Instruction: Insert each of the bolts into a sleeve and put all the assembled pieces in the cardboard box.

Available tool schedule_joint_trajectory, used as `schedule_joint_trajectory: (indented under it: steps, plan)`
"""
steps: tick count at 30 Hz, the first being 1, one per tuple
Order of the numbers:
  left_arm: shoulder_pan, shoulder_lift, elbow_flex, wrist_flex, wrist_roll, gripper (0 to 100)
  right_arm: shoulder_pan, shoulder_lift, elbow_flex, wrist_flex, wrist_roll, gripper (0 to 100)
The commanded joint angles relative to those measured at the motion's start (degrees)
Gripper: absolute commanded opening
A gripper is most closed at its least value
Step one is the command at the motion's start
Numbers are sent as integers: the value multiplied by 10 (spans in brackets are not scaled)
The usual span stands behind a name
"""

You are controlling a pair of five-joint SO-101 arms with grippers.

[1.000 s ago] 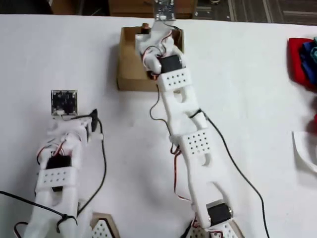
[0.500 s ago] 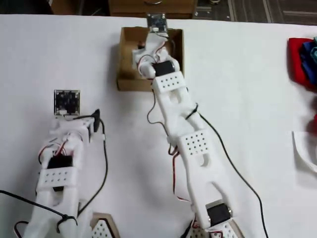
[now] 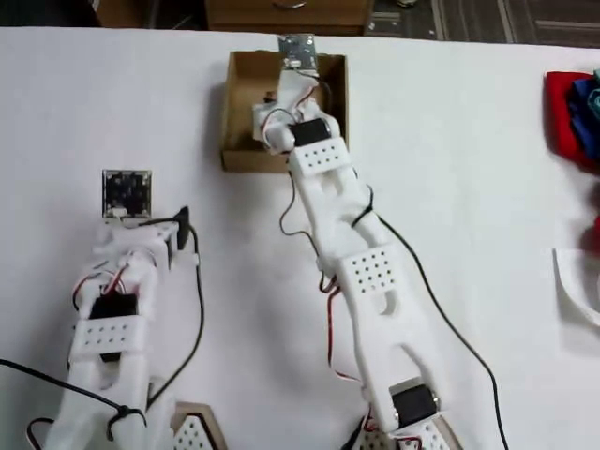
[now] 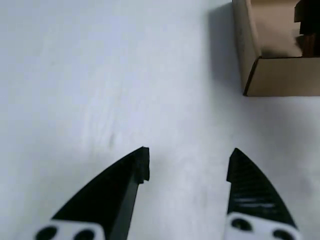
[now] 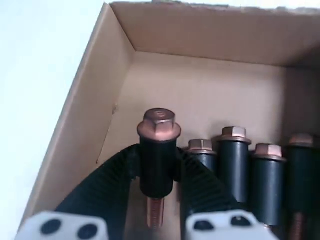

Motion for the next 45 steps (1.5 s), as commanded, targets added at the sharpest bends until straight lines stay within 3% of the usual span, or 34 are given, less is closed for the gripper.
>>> schedule_joint_trajectory:
  steps: [1, 26, 32, 37, 45]
  plan:
    - [8, 1, -3, -11, -3, 260, 1, -15, -6, -15, -4, 20]
    - [7, 1, -3, -11, -3, 260, 1, 35, -11, -51, -4, 25]
    - [7, 1, -3, -11, -3, 260, 1, 32, -11, -48, -4, 87]
    - [7, 1, -3, -11, -3, 260, 5, 29, -15, -48, -3, 84]
    - [7, 1, -3, -11, -3, 260, 14, 29, -127, 2, 1, 81]
